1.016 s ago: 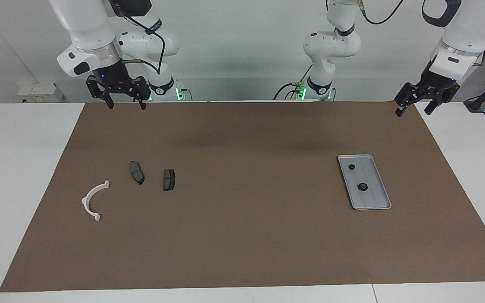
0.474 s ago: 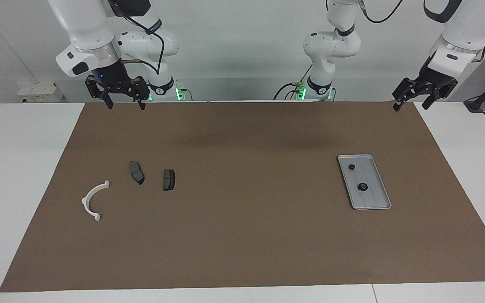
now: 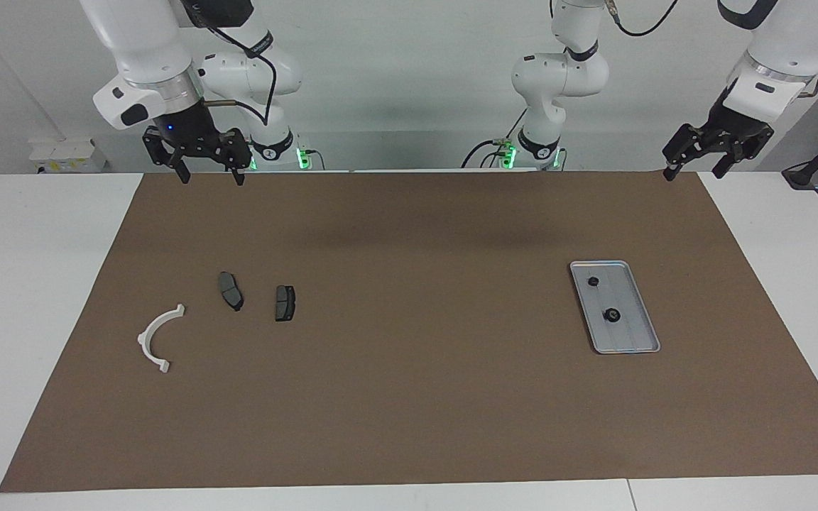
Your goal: Pick bearing gear from pile to tray
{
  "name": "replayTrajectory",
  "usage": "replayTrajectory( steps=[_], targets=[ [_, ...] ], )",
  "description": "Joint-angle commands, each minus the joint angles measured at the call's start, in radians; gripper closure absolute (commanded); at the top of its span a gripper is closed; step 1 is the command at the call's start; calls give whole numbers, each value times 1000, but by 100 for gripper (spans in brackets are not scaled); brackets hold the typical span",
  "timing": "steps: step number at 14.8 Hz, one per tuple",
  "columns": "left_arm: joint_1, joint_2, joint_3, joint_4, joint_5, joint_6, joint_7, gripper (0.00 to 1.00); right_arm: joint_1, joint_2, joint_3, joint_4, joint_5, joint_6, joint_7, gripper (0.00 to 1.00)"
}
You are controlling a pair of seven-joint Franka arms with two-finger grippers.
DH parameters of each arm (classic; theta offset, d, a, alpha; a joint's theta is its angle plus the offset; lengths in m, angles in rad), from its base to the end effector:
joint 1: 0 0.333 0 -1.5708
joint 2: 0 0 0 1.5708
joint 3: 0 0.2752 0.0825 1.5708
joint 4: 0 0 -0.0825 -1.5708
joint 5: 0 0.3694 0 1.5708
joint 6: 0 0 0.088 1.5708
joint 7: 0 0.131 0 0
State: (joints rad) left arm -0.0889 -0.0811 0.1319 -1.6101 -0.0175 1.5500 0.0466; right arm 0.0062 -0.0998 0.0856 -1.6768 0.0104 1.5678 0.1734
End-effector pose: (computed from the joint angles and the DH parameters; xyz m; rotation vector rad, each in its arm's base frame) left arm 0.5160 0.0223 0.5824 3.1142 -0.0069 0.0335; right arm 0.5090 0.0500 0.5633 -3.1383 0.1289 0.0153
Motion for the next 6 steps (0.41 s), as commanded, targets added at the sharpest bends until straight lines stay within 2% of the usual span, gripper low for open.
replayTrajectory(
  steps=[1,6],
  targets=[
    [-9,-3,11,16,-1,-33,27,0,-8,-15,3,-8,-3,5,6,0],
    [-9,-8,9,15,-1,-42,29,0,-8,-15,3,-6,-1,5,6,0]
  ],
)
